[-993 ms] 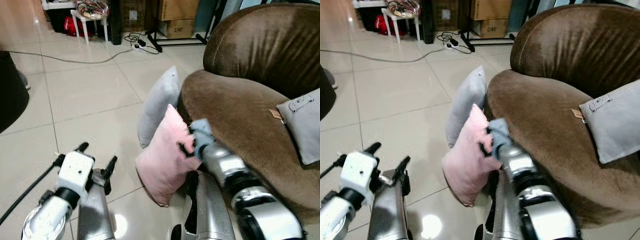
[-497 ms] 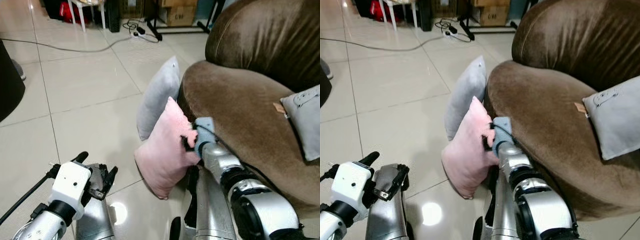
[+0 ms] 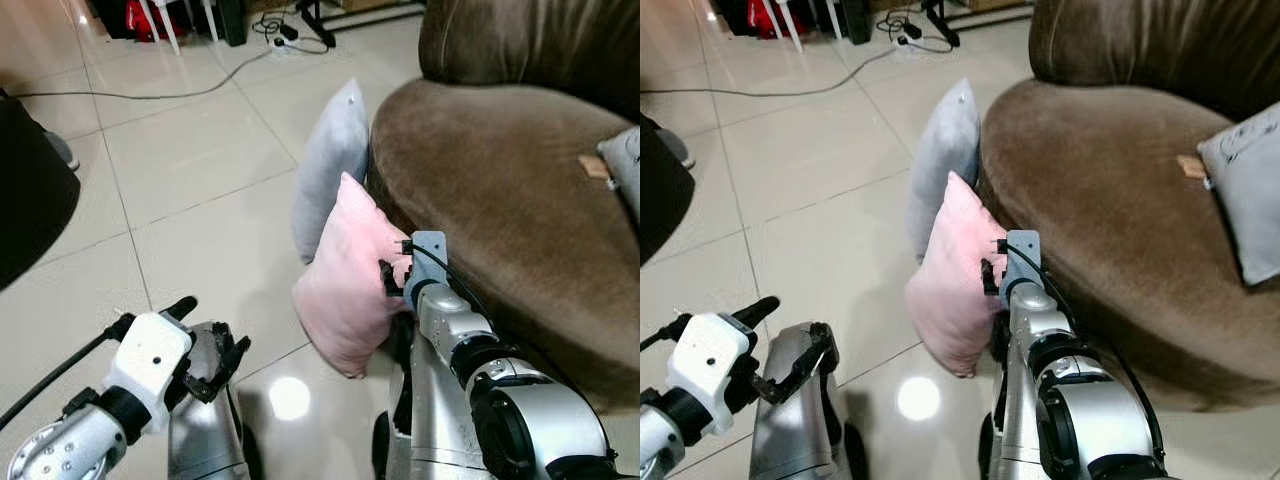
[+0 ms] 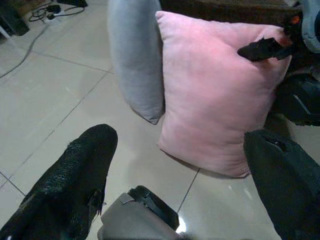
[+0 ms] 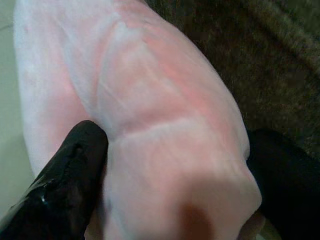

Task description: Move the pillow to the sofa from floor

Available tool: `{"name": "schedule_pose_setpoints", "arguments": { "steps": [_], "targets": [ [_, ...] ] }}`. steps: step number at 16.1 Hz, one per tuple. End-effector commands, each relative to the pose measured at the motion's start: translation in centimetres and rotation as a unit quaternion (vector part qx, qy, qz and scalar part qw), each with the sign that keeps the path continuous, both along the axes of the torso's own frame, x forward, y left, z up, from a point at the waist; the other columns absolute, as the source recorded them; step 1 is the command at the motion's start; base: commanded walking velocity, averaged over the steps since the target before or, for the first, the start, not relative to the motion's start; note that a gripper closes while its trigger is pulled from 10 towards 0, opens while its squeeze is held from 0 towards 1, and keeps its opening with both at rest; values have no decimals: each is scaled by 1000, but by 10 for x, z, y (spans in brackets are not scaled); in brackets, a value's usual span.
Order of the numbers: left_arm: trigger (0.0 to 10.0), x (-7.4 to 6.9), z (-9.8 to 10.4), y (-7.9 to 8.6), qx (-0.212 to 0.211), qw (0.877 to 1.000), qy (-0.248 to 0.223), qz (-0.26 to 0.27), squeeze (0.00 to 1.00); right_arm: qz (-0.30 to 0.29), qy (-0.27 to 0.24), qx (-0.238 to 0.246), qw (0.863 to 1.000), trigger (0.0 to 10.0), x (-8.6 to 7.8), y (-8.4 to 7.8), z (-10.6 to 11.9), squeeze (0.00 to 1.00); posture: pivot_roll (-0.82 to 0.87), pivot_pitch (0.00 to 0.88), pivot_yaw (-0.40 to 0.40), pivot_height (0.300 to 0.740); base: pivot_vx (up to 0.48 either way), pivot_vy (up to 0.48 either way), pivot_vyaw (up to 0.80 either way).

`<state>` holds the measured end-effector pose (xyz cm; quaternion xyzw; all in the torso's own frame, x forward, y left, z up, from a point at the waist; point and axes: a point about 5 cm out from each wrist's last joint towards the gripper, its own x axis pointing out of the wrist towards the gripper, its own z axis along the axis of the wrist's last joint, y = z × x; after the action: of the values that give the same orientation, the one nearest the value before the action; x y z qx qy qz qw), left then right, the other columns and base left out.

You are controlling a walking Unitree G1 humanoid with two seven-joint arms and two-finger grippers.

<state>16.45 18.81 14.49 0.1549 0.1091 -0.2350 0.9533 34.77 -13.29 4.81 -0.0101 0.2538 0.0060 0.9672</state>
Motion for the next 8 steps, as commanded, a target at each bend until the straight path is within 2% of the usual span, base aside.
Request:
{"name": "schedule_pose_setpoints", "arguments": {
  "steps": [1, 2, 3, 4, 8],
  "targets": [
    [10000, -2, 1, 1, 3, 1000, 6, -7, 478, 6, 27, -1, 1000, 10000, -9, 3, -13, 0, 46, 159, 70, 395, 0, 0, 0],
    [10000, -2, 1, -2, -1, 1000, 11, -16, 482, 19, 34, 2, 999, 4039, -11, 7, -15, 0, 45, 157, 70, 395, 0, 0, 0],
    [10000, -3, 1, -3, -2, 1000, 15, -21, 482, 22, 35, 5, 999, 3490, -11, 8, -15, 0, 46, 154, 67, 395, 0, 0, 0],
    [10000, -4, 0, -4, -4, 999, 22, -25, 482, 25, 35, 5, 999, 0, -11, 8, -15, 0, 45, 148, 61, 395, 0, 0, 0],
    [10000, -22, -10, -3, -31, 992, 101, -64, 478, 40, 32, 3, 999, 0, -10, 9, -14, 0, 44, 121, 40, 395, 0, 0, 0]
  ]
}}
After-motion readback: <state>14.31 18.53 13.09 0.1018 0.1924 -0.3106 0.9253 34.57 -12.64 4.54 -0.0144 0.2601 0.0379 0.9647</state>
